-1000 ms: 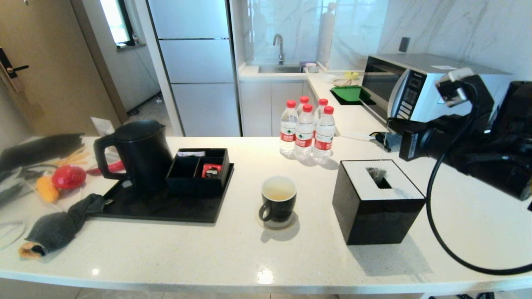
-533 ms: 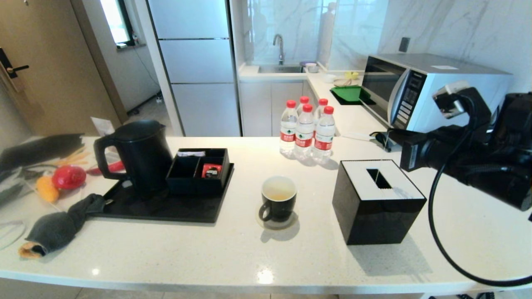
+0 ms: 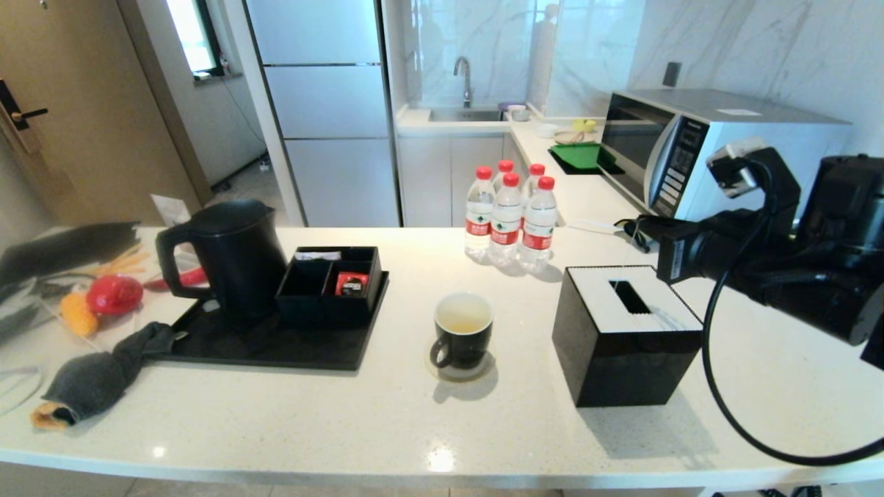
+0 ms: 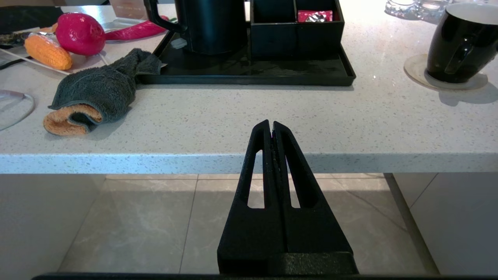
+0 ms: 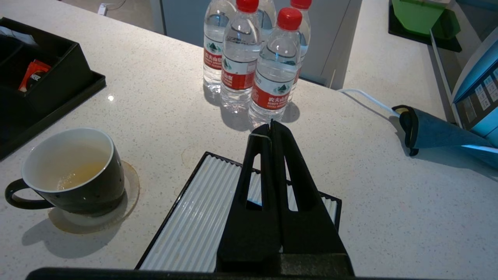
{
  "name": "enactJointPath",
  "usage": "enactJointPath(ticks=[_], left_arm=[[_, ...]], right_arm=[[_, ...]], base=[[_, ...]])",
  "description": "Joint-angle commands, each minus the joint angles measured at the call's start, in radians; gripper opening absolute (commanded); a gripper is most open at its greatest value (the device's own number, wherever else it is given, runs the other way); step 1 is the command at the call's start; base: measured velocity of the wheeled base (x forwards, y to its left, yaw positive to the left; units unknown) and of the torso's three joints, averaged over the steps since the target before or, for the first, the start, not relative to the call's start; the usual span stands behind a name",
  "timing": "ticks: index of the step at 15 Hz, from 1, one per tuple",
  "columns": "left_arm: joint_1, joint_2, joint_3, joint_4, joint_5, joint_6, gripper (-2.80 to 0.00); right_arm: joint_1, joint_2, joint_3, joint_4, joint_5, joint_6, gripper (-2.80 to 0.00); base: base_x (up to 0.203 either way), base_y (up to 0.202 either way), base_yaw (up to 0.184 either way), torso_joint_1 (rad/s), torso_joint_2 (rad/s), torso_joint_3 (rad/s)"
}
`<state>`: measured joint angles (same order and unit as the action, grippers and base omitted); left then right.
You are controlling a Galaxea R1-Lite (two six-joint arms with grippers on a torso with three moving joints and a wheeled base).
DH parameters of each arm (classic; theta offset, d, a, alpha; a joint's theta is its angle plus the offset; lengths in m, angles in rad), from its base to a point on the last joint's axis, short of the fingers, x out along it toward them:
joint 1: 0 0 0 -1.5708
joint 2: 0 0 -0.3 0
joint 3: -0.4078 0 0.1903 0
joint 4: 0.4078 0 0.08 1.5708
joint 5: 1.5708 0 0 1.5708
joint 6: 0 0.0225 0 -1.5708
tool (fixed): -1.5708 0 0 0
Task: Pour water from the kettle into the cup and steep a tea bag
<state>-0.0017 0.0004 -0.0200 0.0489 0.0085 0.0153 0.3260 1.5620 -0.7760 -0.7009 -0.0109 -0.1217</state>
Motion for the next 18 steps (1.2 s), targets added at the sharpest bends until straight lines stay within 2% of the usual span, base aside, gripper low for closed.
enactJointPath(ticks=[1, 6, 7, 18], left_arm=[[0.0, 0.0, 0.0, 0.0, 0.001, 0.0, -2.8], [0.0, 0.0, 0.0, 0.0, 0.001, 0.0, -2.8], [0.0, 0.0, 0.0, 0.0, 0.001, 0.0, -2.8], [0.0, 0.0, 0.0, 0.0, 0.001, 0.0, -2.8]], right_arm=[[0.001, 0.018, 0.0, -0.005, -0.001, -0.002, -2.8], [-0.001, 0.019, 0.009, -0.002, -0.001, -0.001, -2.8], [-0.002, 0.019, 0.013, -0.002, -0.001, -0.001, 0.0], [-0.042, 0.016, 0.017, -0.005, -0.006, -0.007, 0.0]], base=[[0.0, 0.0, 0.0, 0.0, 0.0, 0.0], [0.0, 0.0, 0.0, 0.0, 0.0, 0.0], [0.0, 0.0, 0.0, 0.0, 0.0, 0.0], [0.0, 0.0, 0.0, 0.0, 0.0, 0.0]])
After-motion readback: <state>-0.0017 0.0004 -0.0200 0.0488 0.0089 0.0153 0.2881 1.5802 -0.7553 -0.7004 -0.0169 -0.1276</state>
